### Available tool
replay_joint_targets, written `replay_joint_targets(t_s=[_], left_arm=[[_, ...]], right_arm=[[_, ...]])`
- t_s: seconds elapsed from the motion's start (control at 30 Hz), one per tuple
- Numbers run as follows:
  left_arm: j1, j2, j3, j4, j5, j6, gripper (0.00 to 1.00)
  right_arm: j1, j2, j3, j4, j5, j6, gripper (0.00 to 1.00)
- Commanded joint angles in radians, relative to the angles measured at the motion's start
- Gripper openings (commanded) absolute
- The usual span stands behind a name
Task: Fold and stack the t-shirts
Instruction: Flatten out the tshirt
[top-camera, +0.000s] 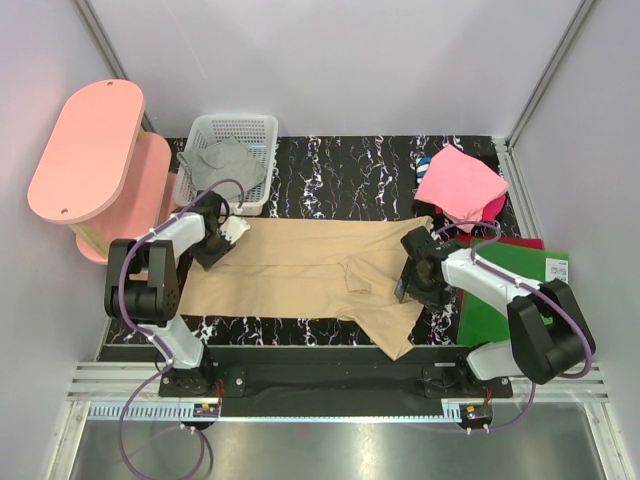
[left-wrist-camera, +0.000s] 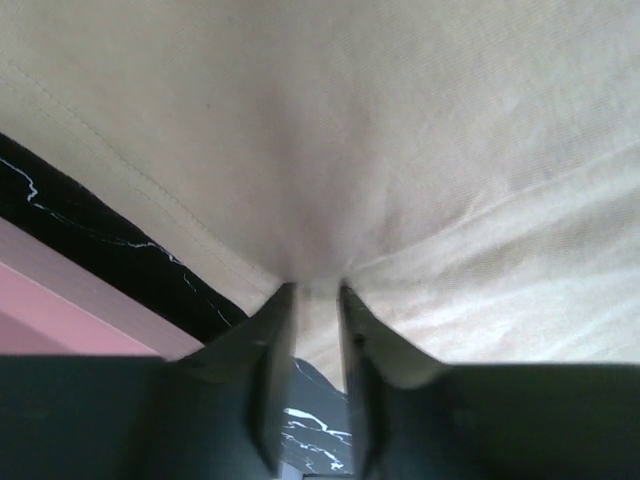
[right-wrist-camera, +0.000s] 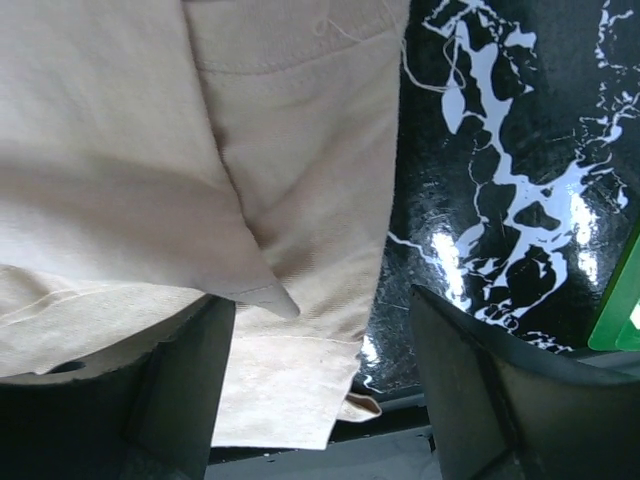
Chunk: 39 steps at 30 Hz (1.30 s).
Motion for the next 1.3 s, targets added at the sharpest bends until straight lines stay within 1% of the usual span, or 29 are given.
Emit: replay_joint_targets(t_s=[0.0,0.13,0.3,0.43,0.53,0.57,0.63,0.67,0.73,0.77,0.8,0.93,1.1,1.17,1.27], left_arm=[[0.007,-0.069,-0.005,-0.012,0.014,0.001,0.35],[0.007,-0.096,-0.008,-0.026,0.02,0.001,0.35],[0.007,-0.104,-0.02,-0.027,0.019,0.007,0.35],[0.008,-0.109,-0.028,-0.027,0.01,0.016,0.35],[0.013,-0.11,-0.026,-0.03,0.003,0.021,0.35],[0.014,-0.109,-0.026,-0.029,0.002,0.024,0.35],[0.016,-0.115,-0.029,-0.029,-0.01,0.029,0.35],[0.019,-0.116,-0.029,-0.029,-0.013,0.035,0.35],[0.023,-0.125,-0.028,-0.029,-0.021,0.039,0.36],[0.026,-0.127,-0.026,-0.029,-0.024,0.039,0.39],[0.031,-0.132,-0.02,-0.029,-0.027,0.041,0.49],[0.036,-0.136,-0.013,-0.027,-0.033,0.042,0.56],[0.034,-0.106,-0.008,-0.023,-0.032,0.035,0.57],[0.034,-0.09,-0.005,-0.015,-0.032,0.03,0.56],[0.034,-0.058,0.003,0.007,-0.043,0.024,0.55]], right_arm=[[0.006,0.012,0.045,0.039,-0.003,0.006,0.73],[0.006,0.034,0.093,0.046,-0.007,-0.005,0.68],[0.006,0.074,0.091,0.085,0.004,-0.014,0.63],[0.006,0.106,0.082,0.12,0.005,-0.019,0.57],[0.006,0.121,0.076,0.138,0.005,-0.024,0.5],[0.006,0.121,0.076,0.143,0.004,-0.028,0.45],[0.006,0.115,0.08,0.141,-0.001,-0.033,0.38],[0.006,0.109,0.08,0.141,-0.003,-0.036,0.29],[0.006,0.085,0.087,0.138,-0.007,-0.037,0.2],[0.006,0.074,0.088,0.132,-0.009,-0.039,0.17],[0.006,0.057,0.094,0.126,-0.01,-0.039,0.13],[0.006,0.01,0.113,0.07,0.0,-0.043,0.12],[0.006,-0.062,0.114,0.0,0.048,-0.045,0.11],[0.006,-0.078,0.111,-0.007,0.054,-0.047,0.08],[0.006,-0.083,0.11,-0.012,0.056,-0.048,0.05]])
